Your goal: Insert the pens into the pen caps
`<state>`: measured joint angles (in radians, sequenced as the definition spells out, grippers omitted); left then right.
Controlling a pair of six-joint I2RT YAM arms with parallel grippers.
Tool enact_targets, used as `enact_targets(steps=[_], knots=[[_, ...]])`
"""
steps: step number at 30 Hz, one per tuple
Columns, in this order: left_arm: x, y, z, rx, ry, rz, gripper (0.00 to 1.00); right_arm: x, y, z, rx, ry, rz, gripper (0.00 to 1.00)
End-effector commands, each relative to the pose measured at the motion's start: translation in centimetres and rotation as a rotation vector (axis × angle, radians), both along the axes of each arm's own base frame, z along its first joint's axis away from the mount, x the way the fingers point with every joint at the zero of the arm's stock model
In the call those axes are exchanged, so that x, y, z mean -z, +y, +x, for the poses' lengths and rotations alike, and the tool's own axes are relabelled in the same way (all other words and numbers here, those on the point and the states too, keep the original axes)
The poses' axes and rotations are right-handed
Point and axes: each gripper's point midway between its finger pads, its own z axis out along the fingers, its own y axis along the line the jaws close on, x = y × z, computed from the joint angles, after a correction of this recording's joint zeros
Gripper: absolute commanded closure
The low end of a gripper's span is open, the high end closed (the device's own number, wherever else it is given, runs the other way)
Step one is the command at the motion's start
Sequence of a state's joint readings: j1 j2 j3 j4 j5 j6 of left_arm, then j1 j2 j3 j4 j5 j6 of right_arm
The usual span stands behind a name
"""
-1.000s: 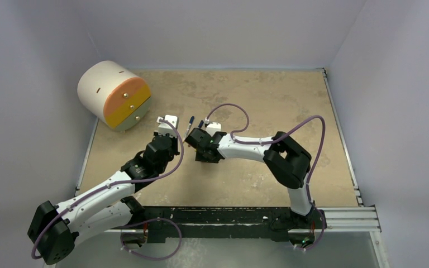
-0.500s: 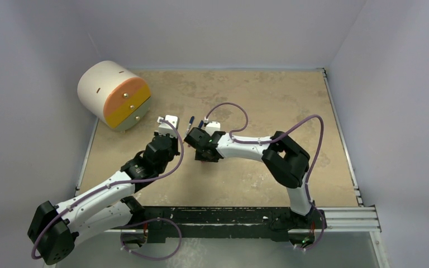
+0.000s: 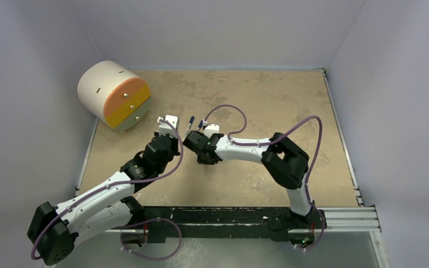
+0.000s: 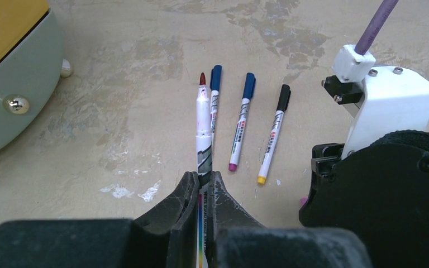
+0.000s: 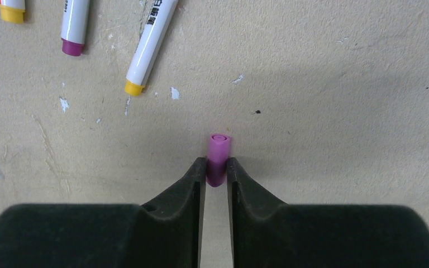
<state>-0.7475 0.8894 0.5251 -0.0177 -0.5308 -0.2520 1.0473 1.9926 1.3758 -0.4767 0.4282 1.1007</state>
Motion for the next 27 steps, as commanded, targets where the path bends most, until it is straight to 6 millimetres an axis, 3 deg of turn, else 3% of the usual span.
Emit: enact_targets(steps=[1,8,15,18,22,27], knots=[[-1.9,-0.4,0.3,0.000,-0.046,-0.063,1.00,-0.1,-0.4,-0.1,0.026,-0.007,-0.022,0.79],[-1.9,-0.7,0.2,0.013,-0.043,-0.074,1.00,-0.2,-0.6,-0.2,0.016,-0.014,-0.002,0.87],[-2.3,-1.9,0.1,0.065,-0.040,-0.106,1.00,-2.3,-1.0,0.1,0.011,-0.071,0.039,0.95],[-2.7,-3.6,-0.1,0.145,-0.039,-0.141,1.00,-3.6,-1.1,0.0,0.002,-0.098,0.090,0.98],[-3.3,-6.6,-0.7,0.283,-0.032,-0.216,1.00,-7.5,-1.0,0.0,-0.013,-0.176,0.233,1.00],[-4.5,-9.7,-1.3,0.409,-0.049,-0.341,1.00,-11.1,-2.7,0.6,0.003,-0.246,0.318,1.00]])
